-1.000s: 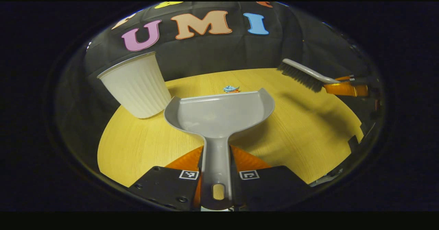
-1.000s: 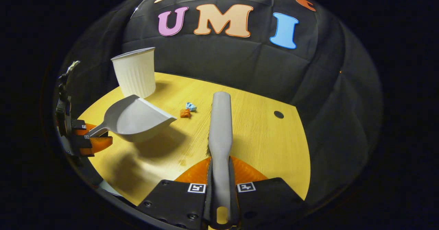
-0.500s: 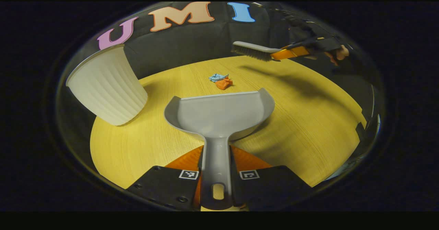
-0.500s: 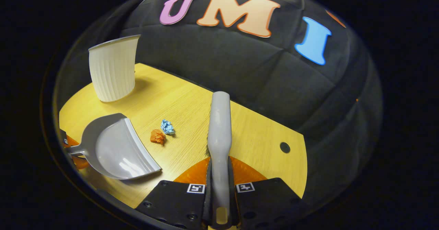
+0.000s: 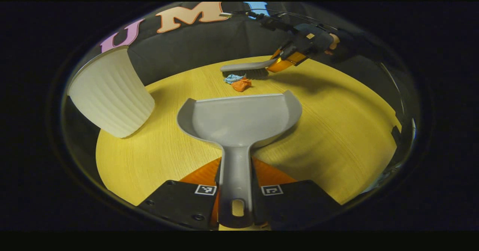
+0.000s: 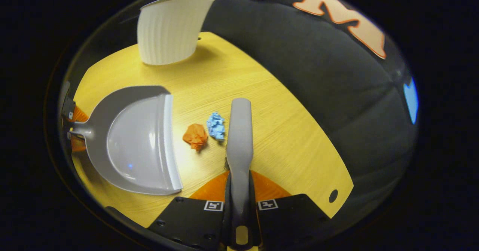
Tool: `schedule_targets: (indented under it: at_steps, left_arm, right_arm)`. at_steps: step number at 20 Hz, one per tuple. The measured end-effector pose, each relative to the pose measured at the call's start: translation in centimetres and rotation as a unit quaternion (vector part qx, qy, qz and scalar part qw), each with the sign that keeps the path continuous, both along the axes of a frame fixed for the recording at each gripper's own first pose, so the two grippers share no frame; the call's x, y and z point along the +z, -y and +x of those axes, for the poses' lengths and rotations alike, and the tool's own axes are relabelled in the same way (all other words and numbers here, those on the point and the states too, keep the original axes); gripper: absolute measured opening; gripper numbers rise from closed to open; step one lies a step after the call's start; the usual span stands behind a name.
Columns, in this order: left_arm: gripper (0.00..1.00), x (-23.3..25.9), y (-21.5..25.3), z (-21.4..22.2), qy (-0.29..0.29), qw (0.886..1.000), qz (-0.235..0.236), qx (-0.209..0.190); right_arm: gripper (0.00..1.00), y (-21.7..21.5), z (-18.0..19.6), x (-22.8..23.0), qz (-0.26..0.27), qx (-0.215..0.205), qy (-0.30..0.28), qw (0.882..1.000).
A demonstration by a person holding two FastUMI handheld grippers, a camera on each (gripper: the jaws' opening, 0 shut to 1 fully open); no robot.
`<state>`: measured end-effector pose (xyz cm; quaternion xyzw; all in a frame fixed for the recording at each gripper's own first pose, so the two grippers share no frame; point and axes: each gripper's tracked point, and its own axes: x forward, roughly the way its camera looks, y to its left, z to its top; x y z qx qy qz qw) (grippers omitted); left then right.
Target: Pick up the small broom and dustpan from the desktop, sweep the trash into the dustpan with the broom, and then empty the trash into the garbage bin.
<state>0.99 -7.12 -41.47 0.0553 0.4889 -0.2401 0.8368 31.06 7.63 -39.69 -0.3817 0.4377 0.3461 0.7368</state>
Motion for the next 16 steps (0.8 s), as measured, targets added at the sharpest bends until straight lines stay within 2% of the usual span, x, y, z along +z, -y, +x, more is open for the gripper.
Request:
schedule_targets:
  at_steps: [3,5,7,9,12,15,16]
  left_arm:
    - [0.29,-0.4,0.0,0.2,0.002,1.0,-0.002,-0.001]
    - [0.29,-0.2,0.1,0.2,0.005,1.0,-0.003,-0.001]
    - [0.29,-0.1,0.1,0.4,0.009,1.0,-0.005,0.001]
    - [0.27,-0.3,0.1,0.3,0.017,1.0,-0.007,0.005]
    - [0.29,0.2,0.1,1.0,0.033,0.999,-0.013,0.028]
    - [0.29,0.7,0.3,1.8,0.058,0.997,-0.022,0.05]
    - [0.27,1.1,0.3,2.2,0.071,0.996,-0.025,0.055]
  right_arm:
    - [0.18,-2.8,-4.6,1.0,0.024,0.046,-0.068,0.996]
    - [0.18,-4.3,-6.7,2.1,0.024,0.075,-0.09,0.993]
    - [0.18,-4.3,-8.0,4.0,0.025,0.082,-0.104,0.991]
    - [0.18,-4.8,-8.6,4.4,0.073,0.057,-0.111,0.989]
    - [0.17,-5.2,-7.2,7.4,0.154,-0.013,-0.051,0.987]
    - [0.18,-1.8,-4.7,9.6,0.204,-0.099,0.019,0.974]
    - [0.18,-0.1,-4.4,9.9,0.221,-0.129,0.035,0.966]
